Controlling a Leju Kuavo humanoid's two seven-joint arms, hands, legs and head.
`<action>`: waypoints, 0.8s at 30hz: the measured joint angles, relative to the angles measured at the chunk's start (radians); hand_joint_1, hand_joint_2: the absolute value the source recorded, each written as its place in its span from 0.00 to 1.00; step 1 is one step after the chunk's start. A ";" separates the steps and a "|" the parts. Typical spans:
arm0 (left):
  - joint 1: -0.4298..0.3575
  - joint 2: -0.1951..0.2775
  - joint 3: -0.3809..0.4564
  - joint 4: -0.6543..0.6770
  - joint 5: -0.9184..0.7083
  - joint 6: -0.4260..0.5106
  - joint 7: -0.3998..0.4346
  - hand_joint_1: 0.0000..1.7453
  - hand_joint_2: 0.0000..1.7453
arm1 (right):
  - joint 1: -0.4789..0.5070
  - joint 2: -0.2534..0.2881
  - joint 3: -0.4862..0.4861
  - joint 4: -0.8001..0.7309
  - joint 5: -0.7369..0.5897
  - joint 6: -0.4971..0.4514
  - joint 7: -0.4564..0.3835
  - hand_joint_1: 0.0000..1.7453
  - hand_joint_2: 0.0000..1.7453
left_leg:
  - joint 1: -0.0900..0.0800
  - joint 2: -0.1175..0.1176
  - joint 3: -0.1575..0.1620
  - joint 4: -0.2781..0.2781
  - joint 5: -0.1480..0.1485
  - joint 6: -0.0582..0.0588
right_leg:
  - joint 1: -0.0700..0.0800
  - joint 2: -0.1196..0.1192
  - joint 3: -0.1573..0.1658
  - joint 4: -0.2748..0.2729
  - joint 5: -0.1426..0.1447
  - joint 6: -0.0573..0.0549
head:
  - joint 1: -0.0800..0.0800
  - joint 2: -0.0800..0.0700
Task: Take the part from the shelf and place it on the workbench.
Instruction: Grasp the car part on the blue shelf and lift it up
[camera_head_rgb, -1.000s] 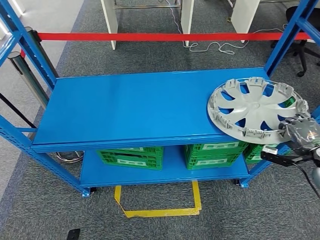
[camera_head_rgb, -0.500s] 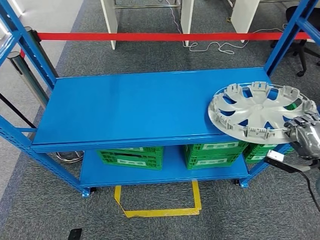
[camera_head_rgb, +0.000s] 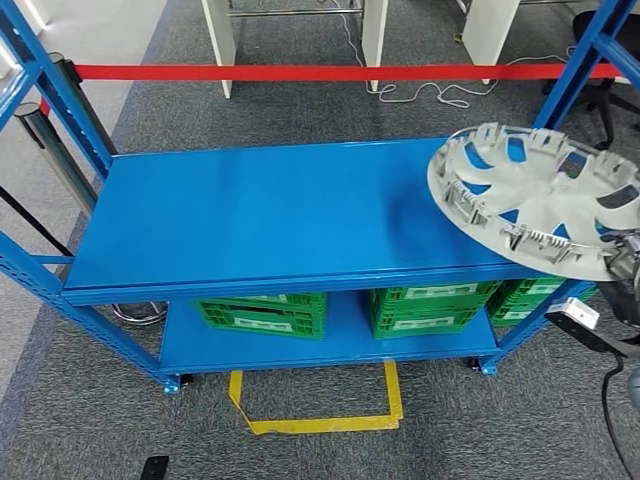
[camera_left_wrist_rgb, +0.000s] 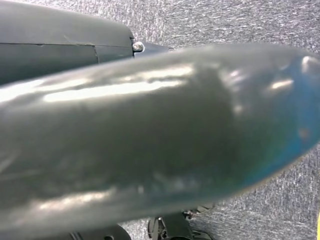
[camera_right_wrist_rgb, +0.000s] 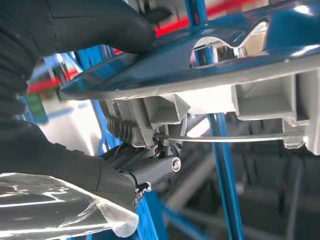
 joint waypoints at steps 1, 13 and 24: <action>0.000 0.000 0.000 0.000 -0.001 0.001 0.000 0.00 0.00 | 0.005 0.005 -0.008 -0.015 0.009 -0.018 -0.001 1.00 1.00 | 0.000 0.000 0.000 0.000 0.000 0.000 | 0.000 0.000 0.000 0.000 0.000 0.000 | 0.000 0.000; 0.000 0.000 0.000 0.000 -0.011 0.005 0.000 0.00 0.00 | 0.065 0.029 -0.071 -0.166 0.038 -0.124 -0.017 1.00 1.00 | 0.000 0.000 0.000 0.000 0.000 0.000 | 0.000 0.000 0.000 0.000 0.000 0.000 | 0.000 0.000; 0.001 -0.001 -0.007 0.000 -0.037 0.066 -0.115 0.00 1.00 | 0.149 0.028 -0.080 -0.300 0.073 -0.124 -0.016 1.00 1.00 | 0.000 0.000 0.000 0.000 0.000 0.000 | 0.000 0.000 0.000 0.000 0.000 0.000 | 0.000 0.000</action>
